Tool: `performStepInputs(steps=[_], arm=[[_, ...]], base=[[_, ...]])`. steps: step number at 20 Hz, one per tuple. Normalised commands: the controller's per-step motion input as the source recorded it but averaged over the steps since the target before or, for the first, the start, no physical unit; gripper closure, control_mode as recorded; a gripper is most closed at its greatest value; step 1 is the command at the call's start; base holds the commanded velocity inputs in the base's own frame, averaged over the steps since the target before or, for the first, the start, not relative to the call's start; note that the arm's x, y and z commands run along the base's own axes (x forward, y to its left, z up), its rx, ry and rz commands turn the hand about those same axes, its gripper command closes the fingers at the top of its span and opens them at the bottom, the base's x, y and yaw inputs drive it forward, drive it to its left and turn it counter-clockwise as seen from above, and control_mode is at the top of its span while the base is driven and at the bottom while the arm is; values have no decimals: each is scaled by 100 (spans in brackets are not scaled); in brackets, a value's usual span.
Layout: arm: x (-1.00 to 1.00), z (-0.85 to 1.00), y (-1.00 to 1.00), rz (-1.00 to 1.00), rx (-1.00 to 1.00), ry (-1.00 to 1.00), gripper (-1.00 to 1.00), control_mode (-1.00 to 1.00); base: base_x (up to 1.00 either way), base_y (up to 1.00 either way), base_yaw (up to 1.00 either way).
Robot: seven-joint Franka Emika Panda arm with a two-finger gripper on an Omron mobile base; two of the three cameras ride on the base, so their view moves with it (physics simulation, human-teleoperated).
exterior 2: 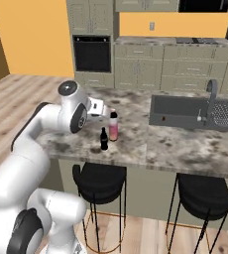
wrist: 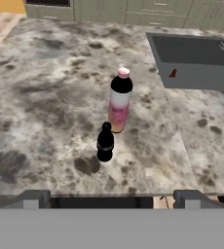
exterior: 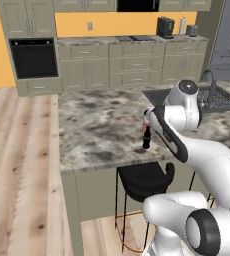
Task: Place the large bottle from the dining counter next to the other large bottle outside the sink, and place the small bottle from the dining counter next to the other small bottle inside the sink.
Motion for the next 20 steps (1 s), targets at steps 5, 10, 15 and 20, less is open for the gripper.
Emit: performStepInputs(steps=[5, 10, 15, 20], arm=[[35, -1, -10, 0, 9, 0, -100, -100], [34, -12, -1, 0, 8, 0, -100, -100], [32, -26, 0, 0, 2, 0, -100, -100], [29, -24, 0, 0, 0, 0, -100, -100]], base=[[0, 0, 0], [0, 0, 0], [0, 0, 0], [0, 0, 0]])
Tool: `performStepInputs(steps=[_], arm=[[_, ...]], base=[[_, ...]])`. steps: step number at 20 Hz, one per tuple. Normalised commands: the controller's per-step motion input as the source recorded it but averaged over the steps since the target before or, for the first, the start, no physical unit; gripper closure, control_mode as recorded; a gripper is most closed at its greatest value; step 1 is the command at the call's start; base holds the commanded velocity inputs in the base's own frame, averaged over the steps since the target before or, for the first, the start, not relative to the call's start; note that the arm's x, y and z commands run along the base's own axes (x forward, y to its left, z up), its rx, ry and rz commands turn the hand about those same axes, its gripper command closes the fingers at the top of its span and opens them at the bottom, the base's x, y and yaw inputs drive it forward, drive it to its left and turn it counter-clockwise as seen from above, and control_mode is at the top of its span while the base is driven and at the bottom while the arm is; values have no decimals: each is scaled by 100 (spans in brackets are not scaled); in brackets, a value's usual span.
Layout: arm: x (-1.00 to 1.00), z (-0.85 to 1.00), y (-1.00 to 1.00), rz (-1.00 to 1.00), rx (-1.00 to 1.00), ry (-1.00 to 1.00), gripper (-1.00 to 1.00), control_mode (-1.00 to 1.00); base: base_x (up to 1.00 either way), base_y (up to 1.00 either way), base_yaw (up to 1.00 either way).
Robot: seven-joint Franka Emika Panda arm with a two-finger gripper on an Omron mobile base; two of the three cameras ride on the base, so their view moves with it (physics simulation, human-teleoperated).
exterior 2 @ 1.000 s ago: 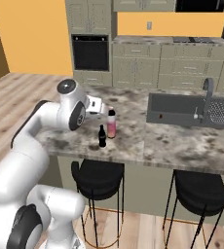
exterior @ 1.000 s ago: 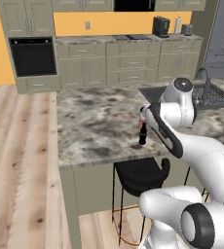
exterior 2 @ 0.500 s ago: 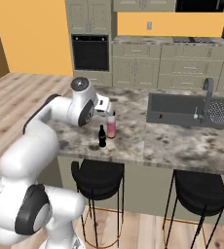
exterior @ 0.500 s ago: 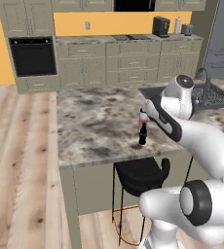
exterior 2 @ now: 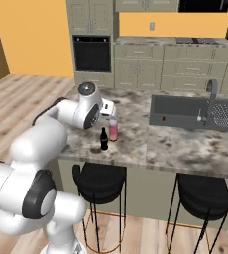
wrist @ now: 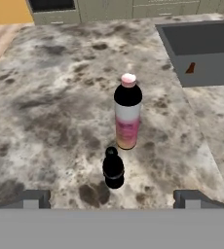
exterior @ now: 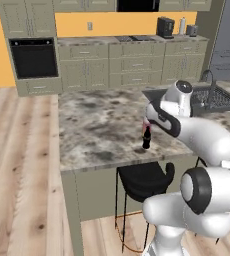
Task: Place the large bottle from the dining counter next to the other large bottle outside the sink, and place the small bottle from the dining counter next to the other small bottle inside the sink.
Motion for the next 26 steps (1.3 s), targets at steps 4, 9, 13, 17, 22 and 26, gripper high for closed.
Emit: performStepInputs(steps=[4, 9, 13, 17, 22, 26], arm=[[29, -14, 0, 0, 0, 0, -100, -100], [27, -10, -1, 0, 0, 0, -100, -100], [21, -6, -4, 0, 0, 0, -100, -100], [18, -5, -6, 0, 0, 0, -100, -100], [25, -11, -7, 0, 0, 0, -100, -100], [30, -17, -6, 0, 0, 0, -100, -100]], base=[[0, 0, 0], [0, 0, 0], [0, 0, 0], [0, 0, 0], [0, 0, 0], [0, 0, 0]])
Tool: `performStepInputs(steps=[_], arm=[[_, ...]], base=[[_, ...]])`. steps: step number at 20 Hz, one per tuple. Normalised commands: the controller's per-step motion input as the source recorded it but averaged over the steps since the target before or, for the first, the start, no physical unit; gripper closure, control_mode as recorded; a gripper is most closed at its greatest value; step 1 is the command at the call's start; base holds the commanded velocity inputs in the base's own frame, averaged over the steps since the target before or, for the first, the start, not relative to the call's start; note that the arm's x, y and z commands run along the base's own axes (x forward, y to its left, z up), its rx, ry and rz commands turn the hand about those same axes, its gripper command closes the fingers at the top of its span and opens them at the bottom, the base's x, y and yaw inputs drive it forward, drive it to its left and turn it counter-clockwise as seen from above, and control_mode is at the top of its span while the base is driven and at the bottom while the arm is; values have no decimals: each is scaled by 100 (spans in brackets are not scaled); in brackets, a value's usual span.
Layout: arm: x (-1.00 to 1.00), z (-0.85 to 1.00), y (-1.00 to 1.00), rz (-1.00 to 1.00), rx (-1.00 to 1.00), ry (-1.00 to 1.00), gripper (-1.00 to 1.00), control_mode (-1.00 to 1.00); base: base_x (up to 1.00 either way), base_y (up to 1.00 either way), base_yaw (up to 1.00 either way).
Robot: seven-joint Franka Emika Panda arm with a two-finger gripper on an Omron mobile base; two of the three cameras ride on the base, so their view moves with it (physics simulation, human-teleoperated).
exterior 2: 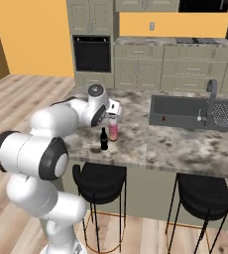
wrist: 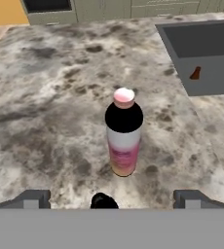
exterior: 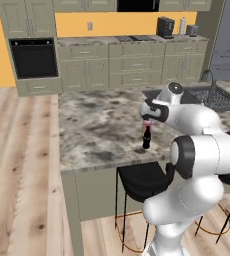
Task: Place the large bottle from the dining counter next to the other large bottle outside the sink, and place the small bottle from the dining counter next to the other small bottle inside the sink.
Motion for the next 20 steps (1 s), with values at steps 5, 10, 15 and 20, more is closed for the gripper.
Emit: performStepInputs(steps=[5, 10, 15, 20], arm=[[32, -19, -6, 0, 0, 0, -100, -100], [28, -13, -5, 0, 0, 0, -100, -100], [33, -12, -5, 0, 0, 0, -100, -100], [33, -12, -3, 0, 0, 0, -100, -100]], base=[[0, 0, 0], [0, 0, 0], [0, 0, 0], [0, 0, 0]])
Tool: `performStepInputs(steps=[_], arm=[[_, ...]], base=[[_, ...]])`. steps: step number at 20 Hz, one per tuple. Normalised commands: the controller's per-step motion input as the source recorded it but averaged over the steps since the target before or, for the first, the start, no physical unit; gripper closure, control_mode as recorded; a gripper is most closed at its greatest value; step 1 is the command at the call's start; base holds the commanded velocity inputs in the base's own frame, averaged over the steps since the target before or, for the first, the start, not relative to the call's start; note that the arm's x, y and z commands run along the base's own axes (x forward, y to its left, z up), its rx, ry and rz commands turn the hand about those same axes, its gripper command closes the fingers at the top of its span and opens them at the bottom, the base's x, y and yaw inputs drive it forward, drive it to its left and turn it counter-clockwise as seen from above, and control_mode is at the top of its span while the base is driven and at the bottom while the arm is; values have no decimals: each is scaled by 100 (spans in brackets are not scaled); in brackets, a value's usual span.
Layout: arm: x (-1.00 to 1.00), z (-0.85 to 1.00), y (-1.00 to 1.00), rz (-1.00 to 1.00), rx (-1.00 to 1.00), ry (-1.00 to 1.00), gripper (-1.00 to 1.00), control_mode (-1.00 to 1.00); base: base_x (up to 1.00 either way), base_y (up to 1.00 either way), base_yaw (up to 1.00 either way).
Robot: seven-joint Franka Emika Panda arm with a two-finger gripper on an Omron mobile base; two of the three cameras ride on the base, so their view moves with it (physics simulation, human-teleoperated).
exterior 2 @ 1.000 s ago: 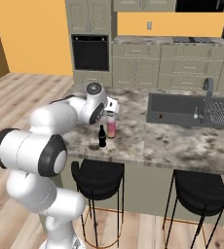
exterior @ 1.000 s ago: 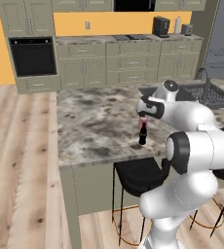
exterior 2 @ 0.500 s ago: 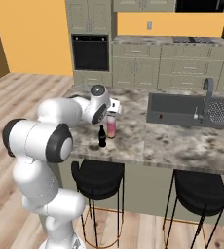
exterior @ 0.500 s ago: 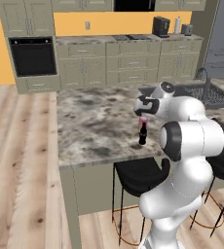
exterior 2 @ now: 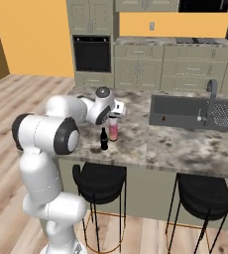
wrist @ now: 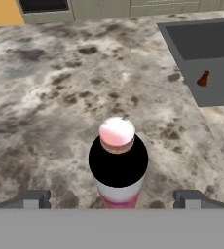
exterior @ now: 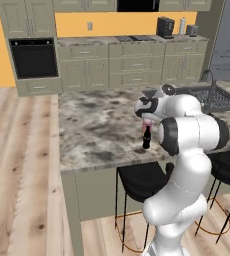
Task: Place the large bottle from the dining counter next to the other large bottle outside the sink, and place the small bottle from the dining counter next to the other small bottle inside the sink.
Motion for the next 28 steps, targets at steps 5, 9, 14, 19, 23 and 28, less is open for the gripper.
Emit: performStepInputs(steps=[5, 9, 14, 19, 23, 28], arm=[[32, -10, -1, 0, 0, -1, -100, -100], [23, -10, 0, 0, 0, -1, -100, -100], [21, -13, 0, 0, 0, 0, -100, -100], [21, -15, 0, 0, 0, 0, -100, -100], [22, -12, 0, 0, 0, 0, 100, -100], [1, 0, 0, 0, 0, -4, 100, -100]], base=[[0, 0, 0], [0, 0, 0], [0, 0, 0], [0, 0, 0], [0, 0, 0], [0, 0, 0]])
